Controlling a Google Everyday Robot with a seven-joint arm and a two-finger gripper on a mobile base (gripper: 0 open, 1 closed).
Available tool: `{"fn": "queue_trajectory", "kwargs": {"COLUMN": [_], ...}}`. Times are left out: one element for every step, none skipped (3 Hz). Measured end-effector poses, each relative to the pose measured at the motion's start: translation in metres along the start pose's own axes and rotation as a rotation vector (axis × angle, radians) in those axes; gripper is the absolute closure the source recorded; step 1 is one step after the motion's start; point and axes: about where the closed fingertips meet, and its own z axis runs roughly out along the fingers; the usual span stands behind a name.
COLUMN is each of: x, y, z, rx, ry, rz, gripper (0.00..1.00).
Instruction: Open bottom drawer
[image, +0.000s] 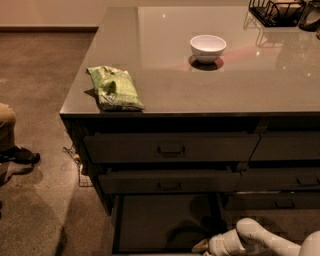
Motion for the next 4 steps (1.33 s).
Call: {"fn": "queue_trajectory", "kwargs": {"x": [-0.0003,-0.0007,-0.0009,-0.0008], "y": [0.0014,0.0034,0.0046,-0.0002], "z": [0.0024,0.0057,0.0075,0.0026], "rx": [-0.004,-0.010,-0.013,-0.006], "ry": [-0.002,-0.005,-0.007,-0.020], "rz": [0.001,0.001,0.002,-0.012], "gripper": [0.59,0.27,0.04,0.00]}}
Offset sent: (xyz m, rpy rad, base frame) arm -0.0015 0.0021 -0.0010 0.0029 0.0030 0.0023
